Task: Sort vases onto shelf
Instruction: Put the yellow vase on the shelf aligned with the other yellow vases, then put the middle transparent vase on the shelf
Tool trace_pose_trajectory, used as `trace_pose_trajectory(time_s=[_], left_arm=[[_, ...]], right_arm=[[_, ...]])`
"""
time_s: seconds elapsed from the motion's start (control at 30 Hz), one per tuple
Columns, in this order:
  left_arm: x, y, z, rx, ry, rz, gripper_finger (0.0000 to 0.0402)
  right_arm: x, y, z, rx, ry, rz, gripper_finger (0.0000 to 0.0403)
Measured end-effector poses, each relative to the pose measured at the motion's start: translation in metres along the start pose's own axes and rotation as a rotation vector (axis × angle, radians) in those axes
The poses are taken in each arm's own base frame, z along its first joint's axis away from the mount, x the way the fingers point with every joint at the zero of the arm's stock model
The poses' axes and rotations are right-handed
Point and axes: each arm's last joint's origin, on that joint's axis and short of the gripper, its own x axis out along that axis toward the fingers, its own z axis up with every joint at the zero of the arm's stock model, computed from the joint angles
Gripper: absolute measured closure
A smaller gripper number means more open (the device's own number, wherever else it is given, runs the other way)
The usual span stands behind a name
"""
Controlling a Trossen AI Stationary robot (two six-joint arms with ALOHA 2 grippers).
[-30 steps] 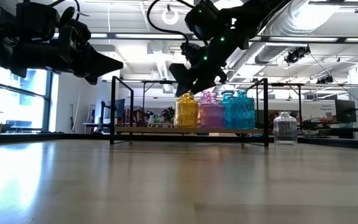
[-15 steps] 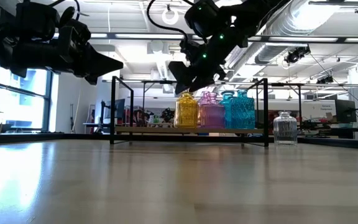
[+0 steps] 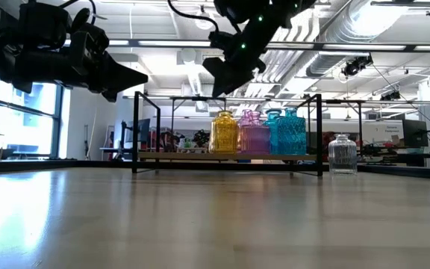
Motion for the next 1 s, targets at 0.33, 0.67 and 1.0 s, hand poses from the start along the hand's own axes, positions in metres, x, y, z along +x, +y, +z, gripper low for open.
trace_pose_trajectory(time_s=[0.33,0.67,1.0], left_arm=[[0.000,0.000,0.000,0.000,0.005,0.000,0.0401],[0.000,0.000,-0.001,-0.001,0.006,-0.006,0.0401],[0.000,-0.001,0.000,0.001,0.002,-0.029,0.0401]], right_arm=[[-0.011,0.015,-0.015,-0.105,0.159,0.222,0.0374],[-0.003,0.016,-0.028,-0.096,0.156,0.223,0.0384],[-0.058,0.056,-0.070,-0.037,-0.045,0.337,0.0401]])
